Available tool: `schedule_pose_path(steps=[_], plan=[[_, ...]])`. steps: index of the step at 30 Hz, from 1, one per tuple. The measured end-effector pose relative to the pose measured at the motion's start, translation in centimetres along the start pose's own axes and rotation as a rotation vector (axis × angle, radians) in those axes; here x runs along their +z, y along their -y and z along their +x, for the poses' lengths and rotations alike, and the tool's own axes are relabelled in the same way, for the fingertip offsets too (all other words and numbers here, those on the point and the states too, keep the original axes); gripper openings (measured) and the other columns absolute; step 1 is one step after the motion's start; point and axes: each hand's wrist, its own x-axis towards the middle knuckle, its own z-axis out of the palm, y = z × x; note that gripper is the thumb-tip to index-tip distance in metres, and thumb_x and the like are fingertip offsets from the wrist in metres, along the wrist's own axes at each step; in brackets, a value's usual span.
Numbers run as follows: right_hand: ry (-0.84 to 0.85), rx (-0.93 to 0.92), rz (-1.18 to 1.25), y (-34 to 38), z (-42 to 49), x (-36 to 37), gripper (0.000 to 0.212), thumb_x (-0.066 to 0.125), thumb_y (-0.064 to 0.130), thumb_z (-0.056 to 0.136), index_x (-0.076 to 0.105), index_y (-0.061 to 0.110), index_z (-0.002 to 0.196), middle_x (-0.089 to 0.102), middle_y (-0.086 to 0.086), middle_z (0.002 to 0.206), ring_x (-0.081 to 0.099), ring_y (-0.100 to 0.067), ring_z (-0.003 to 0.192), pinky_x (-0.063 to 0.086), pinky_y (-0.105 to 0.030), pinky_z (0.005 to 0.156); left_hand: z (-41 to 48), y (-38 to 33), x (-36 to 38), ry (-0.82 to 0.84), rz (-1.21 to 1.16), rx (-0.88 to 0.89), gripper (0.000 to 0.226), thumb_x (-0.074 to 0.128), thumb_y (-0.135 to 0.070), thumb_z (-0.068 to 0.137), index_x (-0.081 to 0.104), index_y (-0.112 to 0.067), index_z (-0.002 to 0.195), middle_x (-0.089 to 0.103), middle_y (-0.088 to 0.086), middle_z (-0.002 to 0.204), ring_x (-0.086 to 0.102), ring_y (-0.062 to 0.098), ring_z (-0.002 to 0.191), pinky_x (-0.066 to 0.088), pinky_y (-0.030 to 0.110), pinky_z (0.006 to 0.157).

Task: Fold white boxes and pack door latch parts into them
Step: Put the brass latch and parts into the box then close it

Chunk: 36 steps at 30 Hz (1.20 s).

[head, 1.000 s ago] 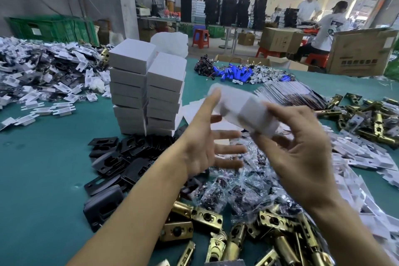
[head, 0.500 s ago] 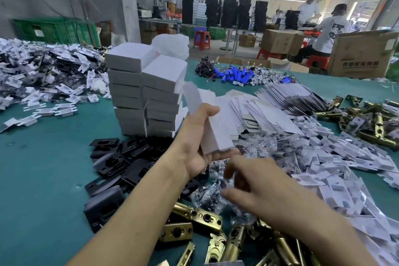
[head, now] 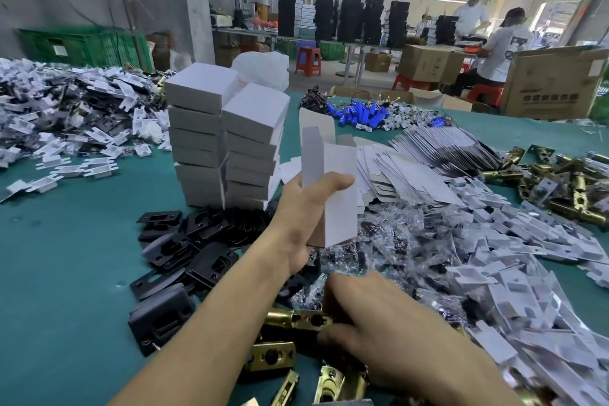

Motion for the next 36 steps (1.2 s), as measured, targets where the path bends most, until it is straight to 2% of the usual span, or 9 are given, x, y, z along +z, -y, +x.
schedule_pose_path(steps=[3,6,10,14,18,22,26,31,36], plan=[[-0.078,0.049,0.172,-0.2,0.2,-0.7,0.025,0.069,0.042,0.084,0.051,0.025,0.087,0.058,0.006,0.088,0.057,-0.012,0.082,0.046,-0.028,0.067,-0.1,-0.3,0.0,0.018,-0.046,0.044,0.047,0.071,-0.033,0.068,0.067,-0.022,0.114,0.068,0.026,0.117,0.063,0.046,0.113,0.05,0.071,0.091],[-0.215,0.125,0.353,-1.2,-0.1,-2.0,0.017,0.078,0.027,0.078,0.061,0.029,0.078,0.066,0.008,0.074,0.06,-0.001,0.066,0.046,-0.016,0.058,-0.3,-1.0,-0.1,0.043,-0.076,0.153,0.045,0.068,-0.031,0.074,0.065,-0.018,0.116,0.065,0.029,0.12,0.065,0.043,0.112,0.053,0.063,0.092],[-0.541,0.216,0.566,-3.8,-0.7,-4.2,0.021,0.075,0.012,0.083,0.064,0.029,0.086,0.072,0.005,0.079,0.068,-0.009,0.068,0.058,-0.03,0.064,-0.4,-1.2,-0.1,0.095,-0.028,0.263,0.042,0.069,-0.031,0.076,0.063,-0.021,0.116,0.069,0.019,0.115,0.068,0.036,0.106,0.059,0.052,0.084],[-0.985,0.226,0.52,-7.1,-1.3,-5.5,0.025,0.071,0.01,0.087,0.064,0.026,0.104,0.069,0.009,0.09,0.071,-0.013,0.072,0.061,-0.034,0.067,-0.2,-0.3,-0.5,0.212,0.085,0.221,0.033,0.073,-0.026,0.07,0.067,-0.023,0.102,0.074,-0.005,0.083,0.071,0.013,0.078,0.06,0.031,0.065],[-1.279,0.049,0.669,-9.5,-2.3,-7.0,0.026,0.071,0.016,0.089,0.066,0.034,0.107,0.07,0.017,0.093,0.072,-0.012,0.083,0.059,-0.021,0.076,0.1,0.5,-1.1,0.352,0.209,0.146,0.039,0.077,-0.023,0.069,0.065,-0.018,0.106,0.073,-0.007,0.082,0.07,0.015,0.081,0.061,0.033,0.07],[-1.196,-0.222,0.788,-9.1,-3.7,-8.2,0.024,0.071,0.043,0.083,0.067,0.042,0.107,0.073,0.016,0.102,0.073,-0.011,0.09,0.057,-0.02,0.081,0.2,1.2,-1.1,0.47,0.334,0.028,0.058,0.082,-0.036,0.056,0.064,-0.029,0.11,0.071,-0.01,0.083,0.068,0.016,0.085,0.059,0.041,0.078],[-1.102,-0.3,0.662,-7.8,-3.4,-8.1,0.027,0.069,0.026,0.082,0.067,0.028,0.11,0.074,0.016,0.102,0.073,-0.009,0.085,0.056,-0.016,0.078,-0.1,1.1,-1.1,0.566,0.356,0.01,0.045,0.081,-0.036,0.059,0.069,-0.049,0.1,0.069,0.0,0.096,0.066,0.024,0.088,0.054,0.05,0.078],[-1.042,-0.281,0.67,-7.5,-2.9,-7.8,0.032,0.068,0.011,0.08,0.067,0.025,0.108,0.074,0.013,0.102,0.073,-0.009,0.085,0.056,-0.017,0.078,-0.2,1.3,-1.4,0.589,0.463,0.075,0.048,0.083,-0.021,0.064,0.067,-0.033,0.108,0.07,-0.012,0.089,0.067,0.009,0.087,0.056,0.026,0.076],[-0.848,-0.261,0.785,-6.5,-2.5,-7.4,0.035,0.068,0.015,0.074,0.063,0.022,0.108,0.073,0.0,0.098,0.072,-0.016,0.087,0.06,-0.027,0.077,-0.6,1.2,-0.9,0.601,0.498,0.136,0.047,0.085,-0.013,0.066,0.067,-0.017,0.109,0.069,-0.005,0.092,0.066,0.011,0.09,0.055,0.028,0.078]])
